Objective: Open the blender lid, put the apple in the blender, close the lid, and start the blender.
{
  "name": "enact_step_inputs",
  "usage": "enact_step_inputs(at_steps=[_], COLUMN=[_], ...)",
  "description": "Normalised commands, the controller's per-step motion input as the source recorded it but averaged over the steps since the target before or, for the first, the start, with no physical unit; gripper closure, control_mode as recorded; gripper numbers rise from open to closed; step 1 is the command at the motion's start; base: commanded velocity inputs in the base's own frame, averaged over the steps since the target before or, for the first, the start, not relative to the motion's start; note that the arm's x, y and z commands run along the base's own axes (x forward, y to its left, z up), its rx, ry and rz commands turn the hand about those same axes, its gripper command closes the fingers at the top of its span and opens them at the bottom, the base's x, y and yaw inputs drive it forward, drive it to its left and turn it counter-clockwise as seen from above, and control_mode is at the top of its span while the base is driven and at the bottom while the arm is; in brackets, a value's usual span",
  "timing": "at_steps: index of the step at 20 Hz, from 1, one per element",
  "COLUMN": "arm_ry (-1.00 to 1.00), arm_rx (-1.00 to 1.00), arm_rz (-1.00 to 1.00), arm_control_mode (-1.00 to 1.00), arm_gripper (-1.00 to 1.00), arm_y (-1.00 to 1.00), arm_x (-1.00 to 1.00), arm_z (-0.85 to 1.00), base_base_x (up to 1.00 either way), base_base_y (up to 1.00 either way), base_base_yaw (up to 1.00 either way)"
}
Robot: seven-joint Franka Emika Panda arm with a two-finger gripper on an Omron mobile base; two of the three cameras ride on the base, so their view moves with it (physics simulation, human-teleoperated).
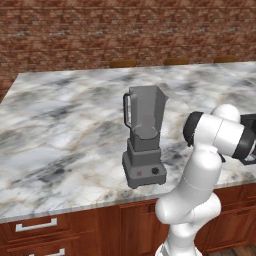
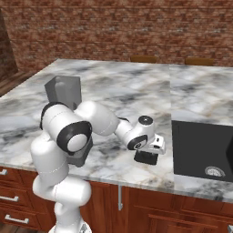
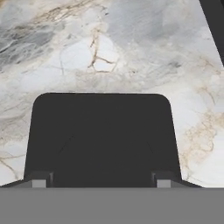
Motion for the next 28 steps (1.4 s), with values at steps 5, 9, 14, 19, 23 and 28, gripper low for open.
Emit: enact_step_inputs(at_steps=[5,9,14,19,23,28], arm_ry=[-0.01,0.05,0.1,0.12,0.04,0.0], arm_rx=[0.0,0.0,0.0,0.03,0.13,0.15], arm_rz=[0.0,0.0,0.0,0.0,0.0,0.02], arm_control_mode=[-1.0,-1.0,-1.0,-1.0,-1.0,-1.0], arm_gripper=[-1.0,-1.0,-1.0,1.0,1.0,1.0], arm_y=[-0.17,0.03,0.03,0.03,0.03,0.0], arm_x=[-0.13,0.0,0.0,0.0,-0.05,-0.04], arm_z=[-0.03,-0.26,-0.52,-0.82,-0.62,-0.11], base_base_x=[0.0,0.0,0.0,0.0,0.0,0.0], base_base_y=[0.0,0.0,0.0,0.0,0.0,0.0], base_base_yaw=[0.0,0.0,0.0,0.0,0.0,0.0])
